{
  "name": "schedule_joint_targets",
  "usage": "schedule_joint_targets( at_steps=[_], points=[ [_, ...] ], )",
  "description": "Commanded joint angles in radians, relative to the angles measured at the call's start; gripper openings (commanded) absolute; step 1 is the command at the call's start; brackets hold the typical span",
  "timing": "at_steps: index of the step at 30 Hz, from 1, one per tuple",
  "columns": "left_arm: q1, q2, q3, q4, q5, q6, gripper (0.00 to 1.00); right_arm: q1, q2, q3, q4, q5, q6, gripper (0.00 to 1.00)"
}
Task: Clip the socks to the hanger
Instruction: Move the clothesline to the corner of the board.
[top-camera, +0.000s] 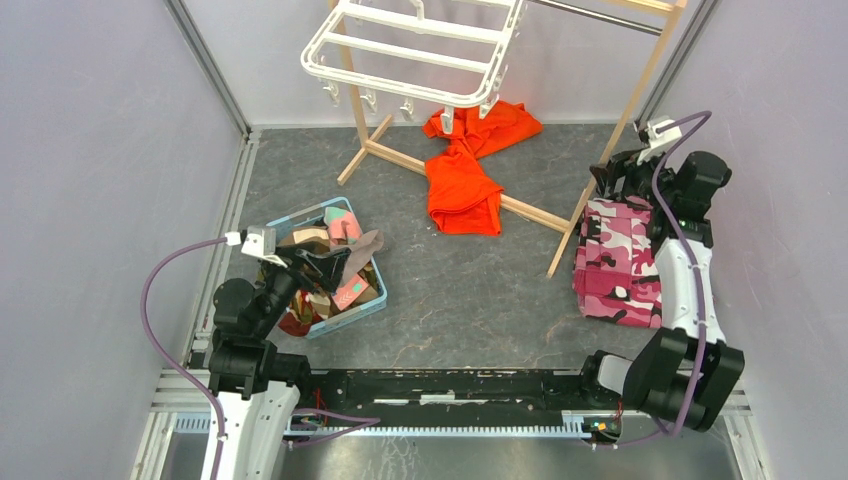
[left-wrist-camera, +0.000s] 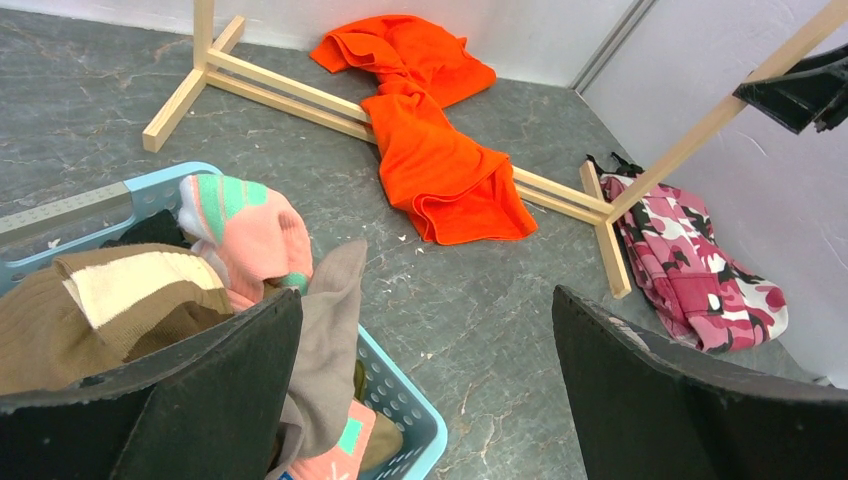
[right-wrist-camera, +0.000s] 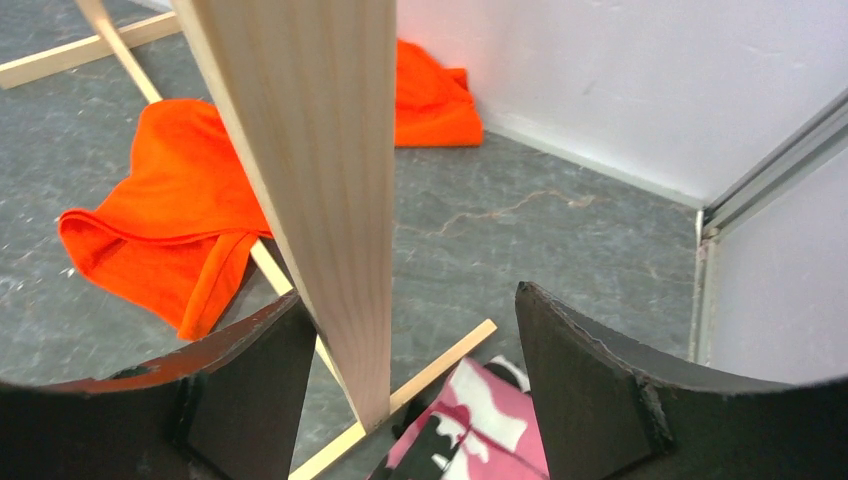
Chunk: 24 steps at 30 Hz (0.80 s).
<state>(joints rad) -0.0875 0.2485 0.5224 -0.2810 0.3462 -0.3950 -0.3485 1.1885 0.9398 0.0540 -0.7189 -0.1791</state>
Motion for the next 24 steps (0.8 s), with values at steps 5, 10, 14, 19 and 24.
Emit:
schedule_joint_targets(
  at_steps=[5, 10, 14, 19, 24],
  points=[
    [0.002, 0.012, -0.003, 0.040, 0.014, 0.041, 1.00, -0.029, 0.137, 0.171, 0.108, 0.147, 0.015, 0.78],
    [0.003, 0.022, -0.003, 0.040, 0.014, 0.042, 1.00, -0.045, 0.210, 0.246, 0.109, 0.230, 0.031, 0.77],
    [0.006, 0.033, -0.001, 0.040, 0.020, 0.041, 1.00, -0.055, 0.275, 0.308, 0.113, 0.261, 0.054, 0.76],
    [0.010, 0.035, -0.001, 0.040, 0.019, 0.042, 1.00, -0.058, 0.347, 0.396, 0.112, 0.292, 0.072, 0.75],
    [0.013, 0.038, -0.001, 0.040, 0.022, 0.044, 1.00, -0.065, 0.379, 0.436, 0.104, 0.276, 0.075, 0.77]
  ],
)
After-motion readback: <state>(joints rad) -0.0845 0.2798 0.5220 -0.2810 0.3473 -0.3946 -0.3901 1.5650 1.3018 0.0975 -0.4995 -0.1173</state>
